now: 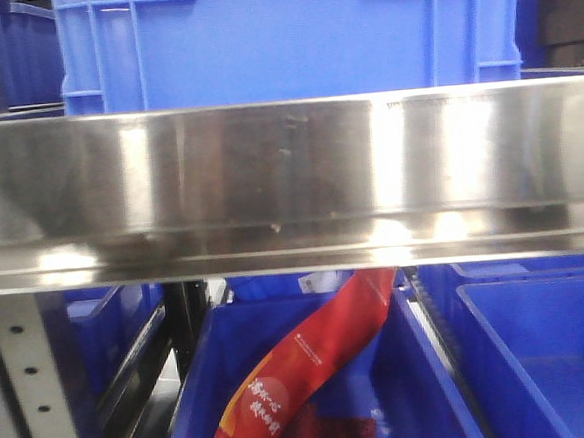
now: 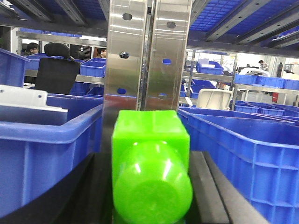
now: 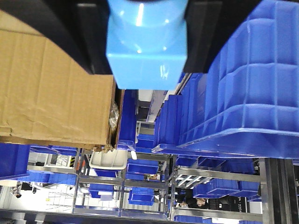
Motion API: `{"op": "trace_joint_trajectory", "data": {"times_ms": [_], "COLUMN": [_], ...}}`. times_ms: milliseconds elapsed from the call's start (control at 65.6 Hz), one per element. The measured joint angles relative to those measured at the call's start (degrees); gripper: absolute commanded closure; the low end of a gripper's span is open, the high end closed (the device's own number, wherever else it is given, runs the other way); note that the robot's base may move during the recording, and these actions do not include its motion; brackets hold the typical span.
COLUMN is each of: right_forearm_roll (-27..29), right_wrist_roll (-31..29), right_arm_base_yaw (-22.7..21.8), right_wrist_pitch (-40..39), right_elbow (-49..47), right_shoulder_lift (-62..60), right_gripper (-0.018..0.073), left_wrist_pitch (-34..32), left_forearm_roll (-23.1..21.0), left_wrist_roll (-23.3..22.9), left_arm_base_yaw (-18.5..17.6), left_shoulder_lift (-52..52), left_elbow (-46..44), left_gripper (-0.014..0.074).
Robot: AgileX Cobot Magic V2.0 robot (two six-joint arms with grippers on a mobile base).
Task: Grab block from conveyor and place in blue bin
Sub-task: 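Drive up to the steel shelf of blue bins holding both blocks, then move both held blocks over the open blue bins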
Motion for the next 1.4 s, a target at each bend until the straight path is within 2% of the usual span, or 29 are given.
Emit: {"op": "trace_joint_trajectory", "data": {"times_ms": [716, 1189, 1296, 1402], "right_forearm_roll": [0.0, 0.0, -0.5, -0.8], "right_wrist_roll": [0.0, 0.0, 0.0, 0.0], "right_arm_base_yaw": [0.0, 0.0, 0.0, 0.7], "right_wrist_pitch": [0.0, -5.2, -4.0, -3.3], "right_elbow": [0.0, 0.0, -1.3, -4.6], "right_shoulder_lift": [0.0, 0.0, 0.0, 1.6], "right_gripper": [0.0718, 0.0718, 0.0718, 0.0718], "left_wrist_pitch": [0.0, -2.0, 0.7, 5.0], "left_forearm_roll": [0.0, 0.0, 0.0, 0.0], "left_wrist_roll": [0.0, 0.0, 0.0, 0.0], "left_arm_base_yaw": [0.0, 0.0, 0.0, -1.8], "left_shoulder_lift": [0.0, 0.0, 1.1, 5.1], "left_elbow": [0.0, 0.0, -1.1, -4.3], "left_gripper": [0.0707, 0.0707, 0.0707, 0.0707]}}
